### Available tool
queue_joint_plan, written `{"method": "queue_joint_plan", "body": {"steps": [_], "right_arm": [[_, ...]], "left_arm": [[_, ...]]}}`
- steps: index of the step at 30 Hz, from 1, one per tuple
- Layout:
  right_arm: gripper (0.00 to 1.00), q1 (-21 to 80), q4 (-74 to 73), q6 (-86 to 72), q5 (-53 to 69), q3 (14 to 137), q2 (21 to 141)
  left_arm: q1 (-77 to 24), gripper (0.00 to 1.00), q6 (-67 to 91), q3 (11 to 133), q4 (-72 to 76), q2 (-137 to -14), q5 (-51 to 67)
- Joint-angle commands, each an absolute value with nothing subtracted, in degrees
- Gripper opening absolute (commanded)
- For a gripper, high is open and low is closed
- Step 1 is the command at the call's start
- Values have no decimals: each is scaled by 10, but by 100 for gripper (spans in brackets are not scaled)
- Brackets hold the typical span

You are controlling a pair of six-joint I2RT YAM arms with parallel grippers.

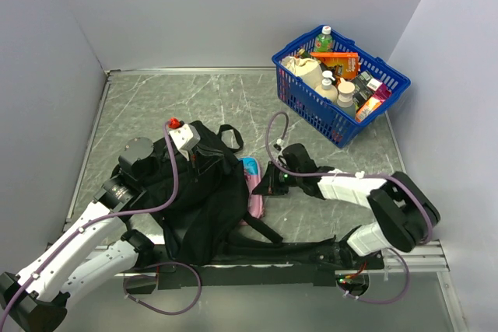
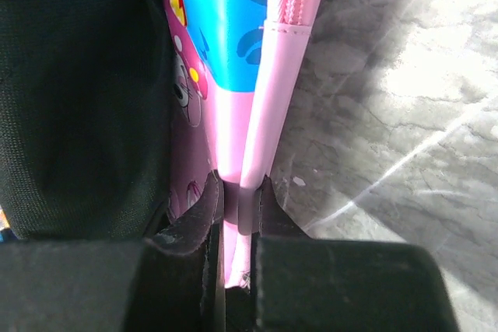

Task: Pack the student bag
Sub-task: Pick up the stationery from the center of the board, then place the stationery in the student bag.

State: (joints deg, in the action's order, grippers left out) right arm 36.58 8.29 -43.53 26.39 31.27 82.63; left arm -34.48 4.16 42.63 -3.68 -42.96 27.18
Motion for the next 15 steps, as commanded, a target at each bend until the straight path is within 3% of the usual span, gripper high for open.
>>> {"method": "queue_joint_plan", "body": {"steps": [1, 7, 15], "right_arm": [[0, 362, -54, -360, 203, 373, 744], [0, 320, -203, -308, 154, 467, 603], [0, 331, -239, -421, 236, 464, 506]], "left_arm": [[-343, 1, 45, 432, -16, -424, 274], [-341, 1, 38, 436, -18, -419, 257], [-340, 1, 18, 474, -4, -437, 193]]}}
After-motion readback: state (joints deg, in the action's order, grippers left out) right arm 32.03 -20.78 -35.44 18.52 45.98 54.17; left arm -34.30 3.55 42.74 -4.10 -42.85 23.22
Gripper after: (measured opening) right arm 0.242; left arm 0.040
